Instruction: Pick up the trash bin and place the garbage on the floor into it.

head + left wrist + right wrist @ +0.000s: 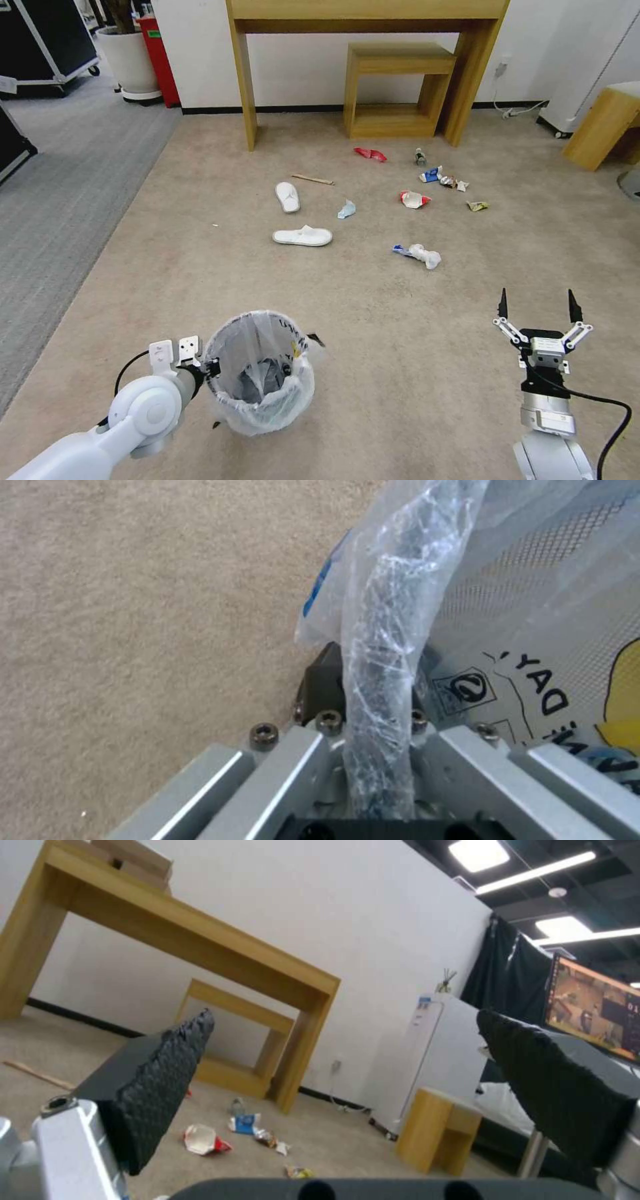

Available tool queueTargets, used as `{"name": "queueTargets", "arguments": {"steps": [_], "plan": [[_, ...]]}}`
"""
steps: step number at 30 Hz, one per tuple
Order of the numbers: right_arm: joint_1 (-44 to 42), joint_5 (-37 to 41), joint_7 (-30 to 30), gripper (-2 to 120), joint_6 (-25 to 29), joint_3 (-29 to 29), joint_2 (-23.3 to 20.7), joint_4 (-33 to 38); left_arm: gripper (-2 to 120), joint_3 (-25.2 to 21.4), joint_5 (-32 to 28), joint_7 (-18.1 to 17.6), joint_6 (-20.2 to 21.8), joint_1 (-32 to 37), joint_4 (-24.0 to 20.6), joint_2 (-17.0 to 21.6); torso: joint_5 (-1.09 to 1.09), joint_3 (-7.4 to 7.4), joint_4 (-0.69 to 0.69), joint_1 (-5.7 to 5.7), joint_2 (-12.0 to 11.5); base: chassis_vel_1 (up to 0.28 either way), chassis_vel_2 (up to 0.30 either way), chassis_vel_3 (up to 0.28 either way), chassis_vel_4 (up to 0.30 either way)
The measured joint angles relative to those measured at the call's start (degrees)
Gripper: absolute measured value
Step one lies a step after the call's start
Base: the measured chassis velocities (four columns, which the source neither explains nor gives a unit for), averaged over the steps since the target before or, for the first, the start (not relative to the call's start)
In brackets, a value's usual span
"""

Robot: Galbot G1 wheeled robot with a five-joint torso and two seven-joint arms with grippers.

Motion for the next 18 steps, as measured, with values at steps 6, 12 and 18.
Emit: {"name": "queueTargets", "arguments": {"steps": [6, 12, 18], "plan": [[0.2, -1.1, 0.0, 100, 0.4, -0.2, 1.2, 0.4, 0, -6.2, -1.7, -0.7, -0.3, 4.1, -3.6, -1.3, 0.01, 0.0, 0.0, 0.0, 0.0, 0.0, 0.0, 0.0, 0.0], [0.7, -2.2, 2.2, 100, -0.8, 0.2, 1.9, 1.4, 0, -12.8, -0.2, 0.5, -1.3, 7.0, -6.7, -3.5, 0.01, 0.0, 0.0, 0.0, 0.0, 0.0, 0.0, 0.0, 0.0], [0.1, -2.1, 1.7, 100, -0.6, -0.2, 3.5, 2.9, 0, -16.1, 1.3, 0.6, -0.6, 10.3, -11.1, -6.4, 0.01, 0.0, -0.01, 0.0, 0.0, 0.0, 0.0, 0.0, 0.0]]}}
